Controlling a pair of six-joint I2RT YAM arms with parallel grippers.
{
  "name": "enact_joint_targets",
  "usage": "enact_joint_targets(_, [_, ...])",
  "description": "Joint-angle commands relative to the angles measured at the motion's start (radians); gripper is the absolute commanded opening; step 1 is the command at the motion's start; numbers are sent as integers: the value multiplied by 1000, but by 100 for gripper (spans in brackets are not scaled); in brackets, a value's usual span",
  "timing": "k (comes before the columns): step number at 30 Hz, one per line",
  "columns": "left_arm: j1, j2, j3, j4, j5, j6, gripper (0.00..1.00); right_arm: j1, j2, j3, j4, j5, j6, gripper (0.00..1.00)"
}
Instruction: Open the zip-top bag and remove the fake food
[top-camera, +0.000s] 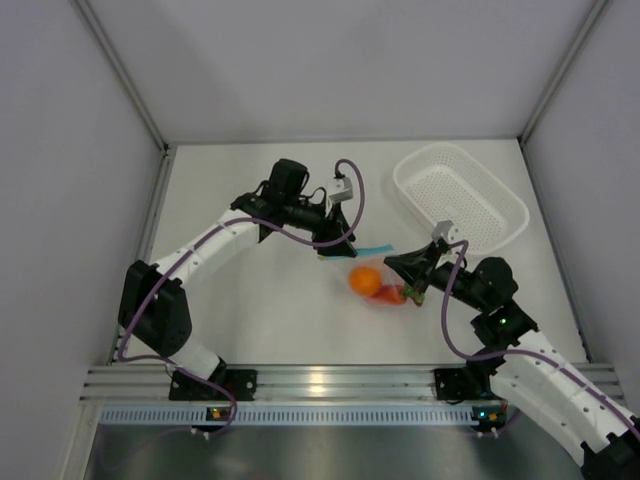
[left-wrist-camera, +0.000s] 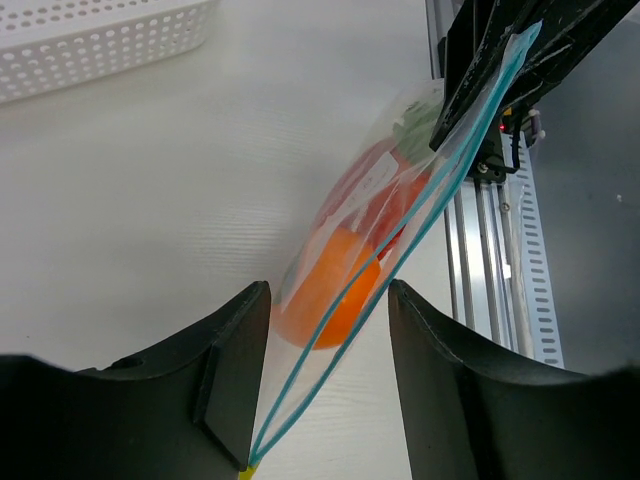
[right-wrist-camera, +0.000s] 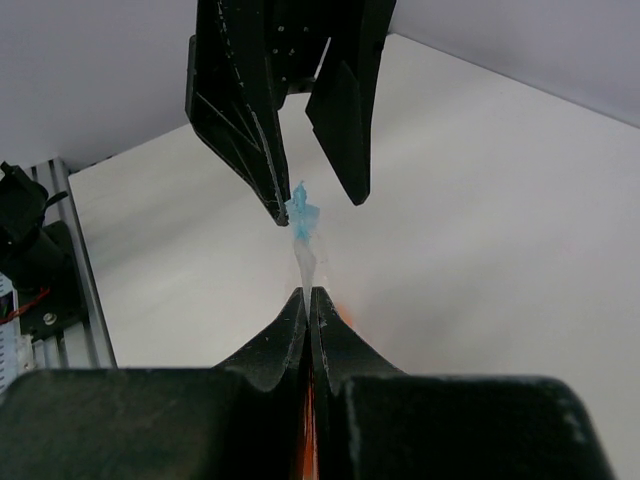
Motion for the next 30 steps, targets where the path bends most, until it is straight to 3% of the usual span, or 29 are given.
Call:
enact_joint_targets(1, [-9, -34, -1, 18, -18, 24, 56, -12, -18, -4, 74, -23, -15, 0])
enact_joint_targets(11, [-9, -59, 3, 18, -41, 24, 56, -12, 8, -2, 77, -17, -17, 0])
enact_joint_targets(18, [7, -79, 12, 18, -135, 2, 58, -14, 14, -2, 79, -18, -20, 0])
enact_joint_targets(30, [8, -37, -4, 17, -29, 17, 56, -14, 5, -7, 92, -13, -9, 0])
